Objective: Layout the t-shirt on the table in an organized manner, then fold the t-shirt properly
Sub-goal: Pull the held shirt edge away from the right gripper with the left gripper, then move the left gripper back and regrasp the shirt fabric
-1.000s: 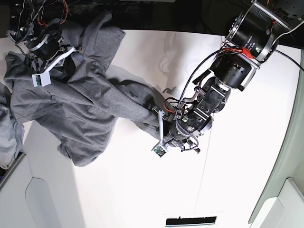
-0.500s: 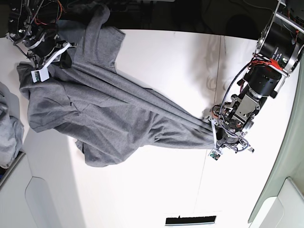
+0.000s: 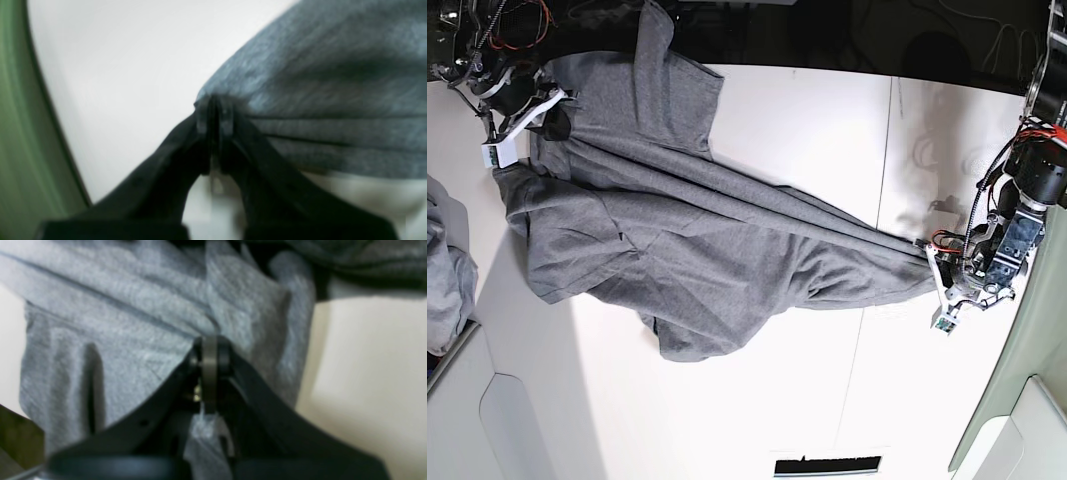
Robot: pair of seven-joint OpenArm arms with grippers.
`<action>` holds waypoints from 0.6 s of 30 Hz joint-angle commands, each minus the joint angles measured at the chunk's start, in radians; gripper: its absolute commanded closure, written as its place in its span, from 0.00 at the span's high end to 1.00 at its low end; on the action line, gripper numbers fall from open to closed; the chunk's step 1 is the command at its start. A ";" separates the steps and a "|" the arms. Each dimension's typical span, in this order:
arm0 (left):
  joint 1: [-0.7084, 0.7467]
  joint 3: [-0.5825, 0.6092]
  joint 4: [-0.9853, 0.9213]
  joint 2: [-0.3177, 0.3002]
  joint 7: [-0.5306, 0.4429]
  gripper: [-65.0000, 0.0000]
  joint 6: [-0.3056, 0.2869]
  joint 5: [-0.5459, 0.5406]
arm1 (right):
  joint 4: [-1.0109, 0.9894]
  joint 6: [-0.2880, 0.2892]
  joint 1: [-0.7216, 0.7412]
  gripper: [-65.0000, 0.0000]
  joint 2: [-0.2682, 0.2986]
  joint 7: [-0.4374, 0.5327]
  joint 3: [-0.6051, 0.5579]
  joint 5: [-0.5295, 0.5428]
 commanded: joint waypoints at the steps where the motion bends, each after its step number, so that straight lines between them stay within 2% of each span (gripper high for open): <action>1: -0.007 -0.002 0.053 -0.023 0.026 0.10 -0.019 -0.027 | 0.027 0.000 0.000 0.00 0.016 0.000 0.007 0.016; 5: 0.032 -0.002 0.263 -0.077 0.027 0.24 -0.019 -0.062 | 0.127 0.039 0.001 0.00 0.016 0.001 0.007 0.079; 10: 0.037 -0.002 0.448 -0.076 0.002 0.24 -0.018 -0.061 | 0.214 0.037 0.034 0.00 0.005 -0.001 0.007 0.074; 12: 0.037 -0.002 0.458 -0.052 -0.060 0.26 -0.008 -0.036 | 0.211 0.035 0.059 0.00 -0.019 0.000 0.007 0.043; 13: 0.038 -0.001 0.449 -0.035 -0.090 0.26 0.018 -0.006 | 0.209 0.028 0.075 0.00 -0.036 0.000 0.007 0.022; 15: 0.035 -0.001 0.397 0.014 -0.126 0.26 0.117 0.055 | 0.188 0.009 0.116 0.00 -0.071 0.001 0.007 -0.027; 18: 0.014 -0.001 0.259 0.105 -0.158 0.26 0.144 0.171 | 0.107 -0.018 0.202 0.05 -0.105 0.002 0.007 -0.093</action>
